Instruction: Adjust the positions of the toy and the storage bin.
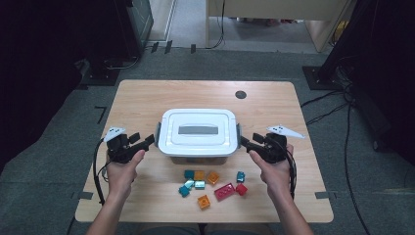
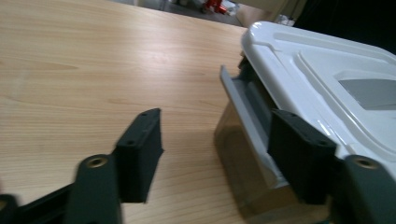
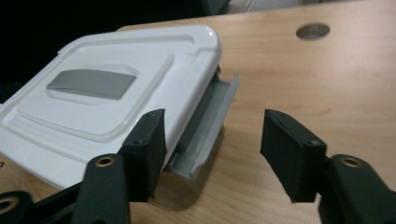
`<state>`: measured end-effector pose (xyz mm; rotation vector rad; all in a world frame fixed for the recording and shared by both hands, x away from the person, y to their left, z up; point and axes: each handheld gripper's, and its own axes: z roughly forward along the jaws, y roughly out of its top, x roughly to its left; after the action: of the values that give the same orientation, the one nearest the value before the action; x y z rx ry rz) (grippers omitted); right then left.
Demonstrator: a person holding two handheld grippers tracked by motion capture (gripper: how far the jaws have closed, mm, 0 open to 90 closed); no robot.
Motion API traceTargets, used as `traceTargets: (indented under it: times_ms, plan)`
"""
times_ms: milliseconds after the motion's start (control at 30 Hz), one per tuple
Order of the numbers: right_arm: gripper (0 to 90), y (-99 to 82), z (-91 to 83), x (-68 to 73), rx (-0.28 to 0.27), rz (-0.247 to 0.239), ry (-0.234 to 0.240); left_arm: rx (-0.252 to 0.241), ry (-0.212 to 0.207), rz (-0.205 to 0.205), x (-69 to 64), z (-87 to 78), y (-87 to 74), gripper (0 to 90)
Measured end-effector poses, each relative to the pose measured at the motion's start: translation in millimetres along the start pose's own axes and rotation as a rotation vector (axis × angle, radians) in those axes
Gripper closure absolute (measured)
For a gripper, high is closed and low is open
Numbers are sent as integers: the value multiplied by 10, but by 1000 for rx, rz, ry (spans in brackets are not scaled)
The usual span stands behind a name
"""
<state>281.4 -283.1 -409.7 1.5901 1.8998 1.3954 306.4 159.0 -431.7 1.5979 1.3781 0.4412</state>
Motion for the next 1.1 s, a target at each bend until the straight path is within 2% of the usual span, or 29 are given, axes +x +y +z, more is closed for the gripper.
traceTargets:
  times_ms: [33, 67, 133, 167, 267, 333, 367, 400, 433, 567, 667, 700, 733, 800, 833, 867, 1000, 1100]
  plan:
    - [357, 44, -26, 16, -7, -26, 13, -1, 11, 8, 16, -24, -6, 267]
    - [330, 136, -63, 61, -19, -93, 51, -1, 20, 16, 32, -46, -21, 232]
    - [300, 229, -63, 132, -4, -162, 100, -1, 37, 19, 66, -79, -65, 208]
    - [300, 229, -63, 132, -4, -162, 100, 3, 47, 21, 84, -91, -92, 208]
    - [246, 339, -5, 268, 21, -290, 138, 15, 71, 22, 148, -117, -190, 188]
    - [269, 407, 52, 351, 38, -347, 171, 28, 88, 20, 197, -128, -268, 186]
    - [293, 437, 84, 389, 46, -378, 203, 39, 98, 19, 221, -132, -311, 185]
    - [313, 485, 149, 469, 50, -438, 233, 65, 117, 21, 269, -136, -392, 181]
    - [313, 485, 149, 469, 50, -438, 233, 65, 117, 21, 269, -136, -392, 177]
    - [357, 550, 284, 601, 53, -534, 276, 86, 152, 24, 359, -170, -521, 174]
    - [409, 588, 409, 660, 91, -569, 349, 113, 180, 47, 416, -191, -620, 170]
    - [436, 584, 455, 672, 81, -575, 363, 123, 189, 55, 434, -194, -652, 170]
    - [448, 583, 506, 683, 76, -588, 372, 133, 202, 64, 452, -197, -683, 170]
    - [477, 590, 656, 720, 90, -659, 358, 155, 223, 79, 489, -204, -737, 170]
    - [477, 590, 656, 720, 90, -659, 358, 167, 233, 91, 504, -205, -761, 170]
    - [502, 600, 749, 735, 112, -697, 368, 179, 242, 102, 515, -202, -785, 170]
    - [528, 625, 863, 756, 153, -724, 382, 240, 280, 136, 548, -164, -861, 171]
    - [522, 657, 957, 766, 180, -722, 434, 244, 293, 159, 542, -150, -877, 172]
